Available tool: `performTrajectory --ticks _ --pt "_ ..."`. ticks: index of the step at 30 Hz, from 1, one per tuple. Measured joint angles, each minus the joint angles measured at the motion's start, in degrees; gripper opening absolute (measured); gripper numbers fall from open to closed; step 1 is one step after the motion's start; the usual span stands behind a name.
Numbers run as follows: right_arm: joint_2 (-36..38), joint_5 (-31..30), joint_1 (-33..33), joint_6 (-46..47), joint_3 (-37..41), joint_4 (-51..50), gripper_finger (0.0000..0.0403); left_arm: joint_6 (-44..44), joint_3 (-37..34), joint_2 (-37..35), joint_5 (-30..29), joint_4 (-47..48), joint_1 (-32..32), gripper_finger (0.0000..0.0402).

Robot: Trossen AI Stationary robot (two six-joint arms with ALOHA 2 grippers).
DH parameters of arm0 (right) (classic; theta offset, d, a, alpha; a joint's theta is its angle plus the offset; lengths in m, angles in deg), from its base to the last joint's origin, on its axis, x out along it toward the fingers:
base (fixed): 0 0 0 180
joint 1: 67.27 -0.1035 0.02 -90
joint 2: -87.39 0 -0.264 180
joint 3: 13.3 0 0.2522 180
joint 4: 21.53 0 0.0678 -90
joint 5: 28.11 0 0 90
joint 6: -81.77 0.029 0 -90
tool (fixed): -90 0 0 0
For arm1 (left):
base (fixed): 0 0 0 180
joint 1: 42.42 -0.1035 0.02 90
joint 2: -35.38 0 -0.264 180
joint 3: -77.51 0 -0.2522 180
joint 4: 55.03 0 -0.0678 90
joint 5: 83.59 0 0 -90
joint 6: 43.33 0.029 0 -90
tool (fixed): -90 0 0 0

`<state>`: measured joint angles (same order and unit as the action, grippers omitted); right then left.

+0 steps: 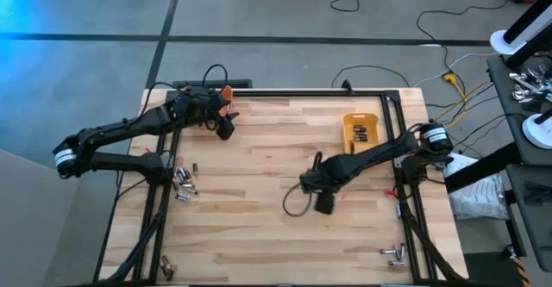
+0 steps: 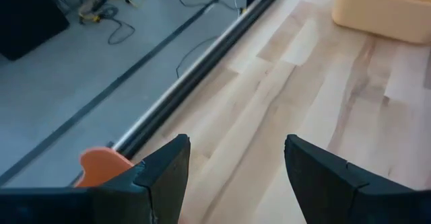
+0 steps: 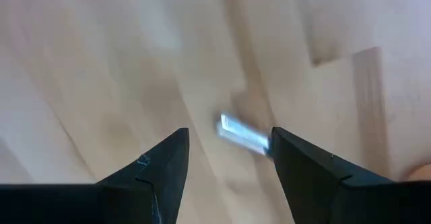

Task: Sort batteries
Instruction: Put the silver battery into the orange bin

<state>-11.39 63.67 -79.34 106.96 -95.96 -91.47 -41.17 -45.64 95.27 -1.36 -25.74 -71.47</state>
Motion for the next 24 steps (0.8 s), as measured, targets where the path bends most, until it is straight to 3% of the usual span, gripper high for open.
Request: performTrajectory --ticks 3,12,18,24 --pt "0.0 -0.3 -1.6 -8.6 2.1 -3.0 0.0201 -0.7 0.0 -0.1 0.9 2.3 0.0 0.0220" --pt "0.0 -6.3 -1.7 -18.0 5.9 -2.5 0.0201 -2.8 -1.2 -0.6 0.9 3.0 0.0 0.0220" --pt "0.0 -6.2 -1.2 -29.3 7.5 6.1 0.0200 -5.6 -2.1 -0.6 1.3 1.2 0.1 0.0220" --pt "0.0 -5.8 0.4 -30.7 10.3 15.1 0.0168 -11.4 -2.4 -1.3 8.7 -3.6 1.0 0.0220"
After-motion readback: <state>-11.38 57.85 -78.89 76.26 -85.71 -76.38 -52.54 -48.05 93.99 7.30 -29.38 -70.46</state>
